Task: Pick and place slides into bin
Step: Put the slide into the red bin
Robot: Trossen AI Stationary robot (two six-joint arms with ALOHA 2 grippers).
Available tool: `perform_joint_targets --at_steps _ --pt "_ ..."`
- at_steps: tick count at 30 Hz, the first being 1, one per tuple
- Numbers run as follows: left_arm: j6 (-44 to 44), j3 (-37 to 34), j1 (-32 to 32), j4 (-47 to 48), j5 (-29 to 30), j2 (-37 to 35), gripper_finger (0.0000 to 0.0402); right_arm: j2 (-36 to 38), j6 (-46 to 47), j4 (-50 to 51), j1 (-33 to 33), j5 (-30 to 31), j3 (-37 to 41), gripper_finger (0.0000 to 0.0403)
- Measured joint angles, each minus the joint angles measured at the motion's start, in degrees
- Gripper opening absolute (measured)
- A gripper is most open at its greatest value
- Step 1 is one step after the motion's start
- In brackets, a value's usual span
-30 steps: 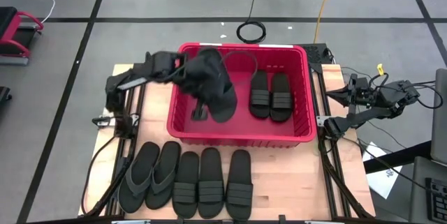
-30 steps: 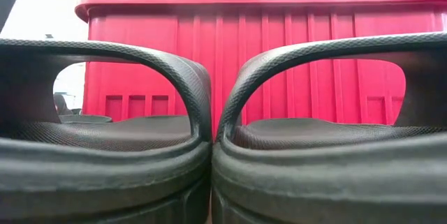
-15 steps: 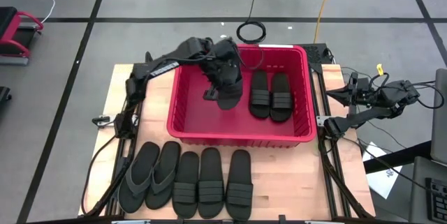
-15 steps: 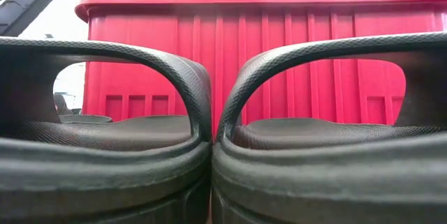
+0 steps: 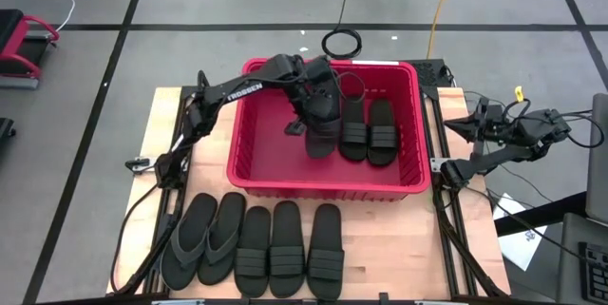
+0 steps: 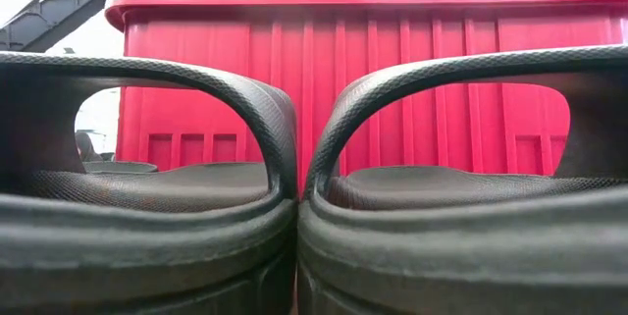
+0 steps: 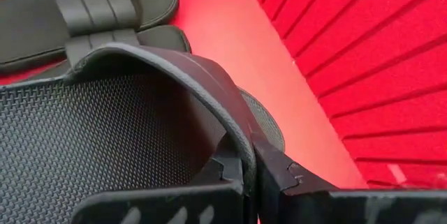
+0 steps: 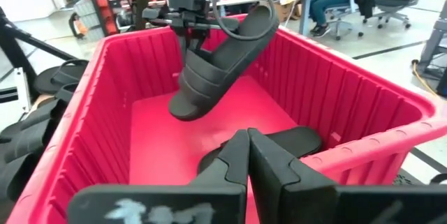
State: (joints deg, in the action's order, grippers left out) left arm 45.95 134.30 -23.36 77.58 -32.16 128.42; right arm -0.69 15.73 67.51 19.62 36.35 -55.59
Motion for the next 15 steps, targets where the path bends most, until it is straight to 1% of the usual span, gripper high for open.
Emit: perform_joint_targets --at_steps 3,8,15 --pt "0.18 -0.01 -0.92 -0.33 -4.37 1.09 0.0 -0.02 -0.15 0.0 0.0 0.05 0.0 0.0" --pt "1.69 0.04 -2.16 -0.3 -9.39 2.52 0.0 0.0 0.02 0.0 0.0 0.03 0.0 0.0" --pt "4.24 -2.91 -2.43 -1.52 -10.61 3.41 0.0 -0.02 0.04 0.0 0.0 0.08 -0.02 0.0"
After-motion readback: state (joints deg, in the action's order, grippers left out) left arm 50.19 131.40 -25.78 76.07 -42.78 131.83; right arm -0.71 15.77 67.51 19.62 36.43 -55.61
